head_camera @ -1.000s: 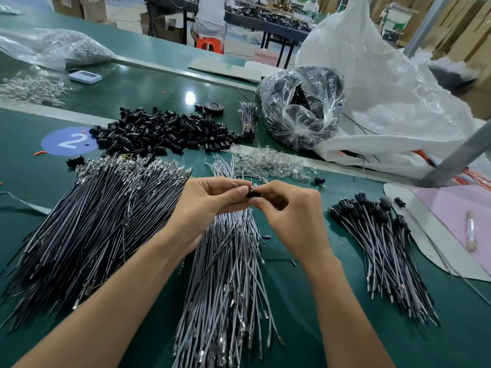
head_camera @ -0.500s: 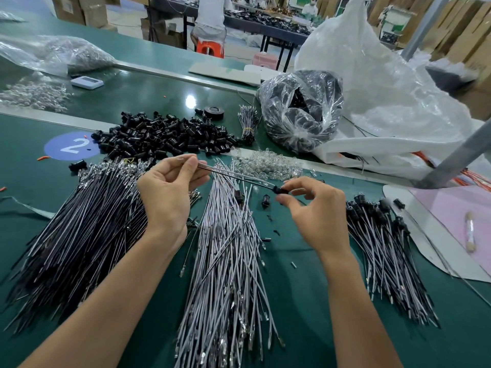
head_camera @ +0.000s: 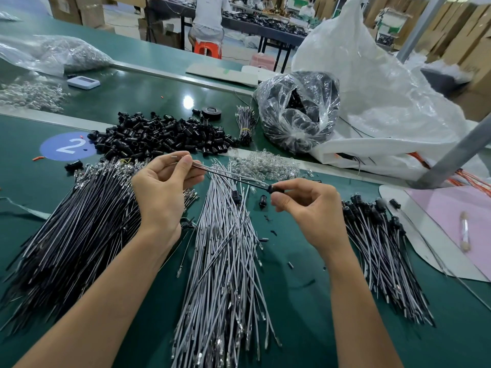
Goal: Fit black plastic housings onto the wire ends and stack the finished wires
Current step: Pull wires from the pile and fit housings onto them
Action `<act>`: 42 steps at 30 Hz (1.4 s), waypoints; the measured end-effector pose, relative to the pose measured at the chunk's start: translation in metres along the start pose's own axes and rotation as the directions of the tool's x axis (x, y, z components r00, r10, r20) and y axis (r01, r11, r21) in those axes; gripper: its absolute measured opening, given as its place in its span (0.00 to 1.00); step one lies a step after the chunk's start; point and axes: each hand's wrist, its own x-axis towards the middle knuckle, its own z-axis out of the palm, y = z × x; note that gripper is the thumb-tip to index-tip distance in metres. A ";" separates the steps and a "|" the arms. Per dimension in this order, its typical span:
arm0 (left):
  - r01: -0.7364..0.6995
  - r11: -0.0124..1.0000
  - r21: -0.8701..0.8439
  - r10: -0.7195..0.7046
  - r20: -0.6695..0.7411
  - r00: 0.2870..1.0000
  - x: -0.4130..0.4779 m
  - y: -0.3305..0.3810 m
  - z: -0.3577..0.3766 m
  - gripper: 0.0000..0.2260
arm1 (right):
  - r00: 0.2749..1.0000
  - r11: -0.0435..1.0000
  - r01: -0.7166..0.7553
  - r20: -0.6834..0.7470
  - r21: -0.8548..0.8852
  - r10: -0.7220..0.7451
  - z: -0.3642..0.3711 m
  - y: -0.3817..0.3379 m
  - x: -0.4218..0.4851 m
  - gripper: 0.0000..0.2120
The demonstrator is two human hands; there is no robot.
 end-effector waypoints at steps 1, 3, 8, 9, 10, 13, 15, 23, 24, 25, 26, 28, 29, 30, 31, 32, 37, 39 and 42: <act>-0.008 1.000 0.003 0.008 -0.006 1.000 0.000 0.000 0.000 0.03 | 1.000 1.000 -0.001 0.008 0.002 0.001 0.001 0.000 0.000 0.05; -0.018 1.000 0.001 0.018 -0.024 1.000 0.001 -0.001 0.000 0.04 | 0.999 1.000 -0.010 0.040 -0.023 0.011 0.002 0.001 0.000 0.05; -0.012 0.999 -0.038 0.010 -0.065 0.998 0.001 -0.001 0.001 0.06 | 0.993 0.998 -0.032 0.111 -0.049 0.037 0.006 0.002 0.000 0.05; 0.004 0.998 -0.062 -0.006 -0.041 0.999 0.001 0.000 0.001 0.08 | 0.994 0.999 -0.033 0.104 -0.037 0.037 0.006 0.003 0.000 0.04; 0.031 0.995 -0.095 -0.031 0.006 1.000 -0.001 0.000 0.001 0.13 | 0.995 0.999 -0.041 0.095 -0.009 0.042 0.006 0.003 0.001 0.04; 0.172 0.973 -0.154 -0.138 0.206 0.969 -0.007 -0.001 0.005 0.23 | 0.996 0.993 -0.075 0.064 0.093 0.069 0.008 0.003 0.000 0.03; 0.251 0.962 -0.111 -0.208 0.303 0.930 -0.015 -0.004 0.011 0.27 | 0.997 0.988 -0.068 0.053 0.135 0.061 0.013 0.001 0.000 0.03; 0.174 0.981 0.086 -0.194 0.363 0.911 -0.029 -0.014 0.018 0.08 | 1.000 0.997 0.010 0.027 0.080 -0.012 0.033 -0.002 -0.005 0.11; 0.166 0.981 0.098 -0.190 0.353 0.916 -0.029 -0.014 0.018 0.07 | 1.000 0.998 0.022 0.014 0.059 -0.023 0.034 -0.002 -0.005 0.11; 0.157 0.982 0.110 -0.185 0.342 0.921 -0.029 -0.014 0.018 0.06 | 0.999 0.999 0.035 0.005 0.034 -0.035 0.035 -0.003 -0.006 0.12; 0.146 0.982 0.116 -0.177 0.333 0.926 -0.029 -0.014 0.019 0.05 | 0.999 0.999 0.047 0.003 0.007 -0.048 0.035 -0.003 -0.006 0.12; 0.128 0.986 0.109 -0.157 0.333 0.930 -0.029 -0.014 0.019 0.04 | 0.997 0.996 0.077 0.030 -0.051 -0.075 0.037 -0.002 -0.007 0.12; 0.117 0.988 0.101 -0.144 0.336 0.931 -0.029 -0.013 0.019 0.04 | 0.994 0.992 0.099 0.046 -0.081 -0.096 0.038 -0.002 -0.007 0.11; 0.101 0.990 0.094 -0.127 0.338 0.933 -0.029 -0.013 0.019 0.03 | 0.991 0.986 0.126 0.058 -0.108 -0.120 0.039 -0.001 -0.008 0.11; 0.082 0.992 0.091 -0.109 0.336 0.935 -0.030 -0.012 0.019 0.04 | 0.988 0.981 0.148 0.063 -0.126 -0.141 0.040 -0.001 -0.009 0.11; 0.063 0.994 0.094 -0.091 0.330 0.940 -0.030 -0.012 0.019 0.04 | 0.986 0.978 0.161 0.065 -0.133 -0.153 0.041 -0.001 -0.010 0.10; -0.002 0.993 0.117 -0.032 0.282 0.959 -0.031 -0.014 0.020 0.03 | 0.982 0.974 0.184 0.057 -0.131 -0.178 0.045 -0.002 -0.011 0.08; 0.007 0.995 0.102 -0.035 0.272 0.962 -0.032 -0.014 0.020 0.04 | 0.980 0.968 0.198 0.053 -0.155 -0.192 0.046 -0.003 -0.011 0.08; 0.004 0.994 0.105 -0.033 0.268 0.963 -0.033 -0.014 0.020 0.05 | 0.977 0.956 0.213 0.053 -0.202 -0.207 0.046 -0.002 -0.011 0.08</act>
